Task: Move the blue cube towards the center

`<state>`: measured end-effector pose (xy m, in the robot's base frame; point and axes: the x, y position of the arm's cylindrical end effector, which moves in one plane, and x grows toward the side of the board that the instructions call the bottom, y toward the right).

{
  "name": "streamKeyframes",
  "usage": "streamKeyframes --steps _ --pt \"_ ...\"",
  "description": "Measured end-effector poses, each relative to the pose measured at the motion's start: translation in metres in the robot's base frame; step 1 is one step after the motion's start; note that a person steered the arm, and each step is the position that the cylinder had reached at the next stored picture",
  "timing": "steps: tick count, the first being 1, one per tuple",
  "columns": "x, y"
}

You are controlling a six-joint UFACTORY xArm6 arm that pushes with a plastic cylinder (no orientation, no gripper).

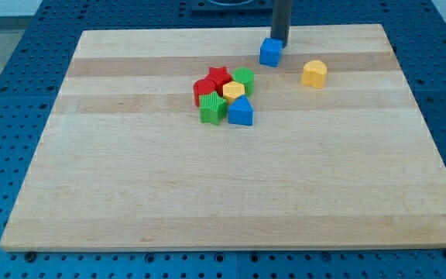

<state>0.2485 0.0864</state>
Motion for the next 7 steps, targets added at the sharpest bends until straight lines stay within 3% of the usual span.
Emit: streamKeyframes --steps 5,7 --pt "0.003 -0.073" --pt "0.011 -0.051"
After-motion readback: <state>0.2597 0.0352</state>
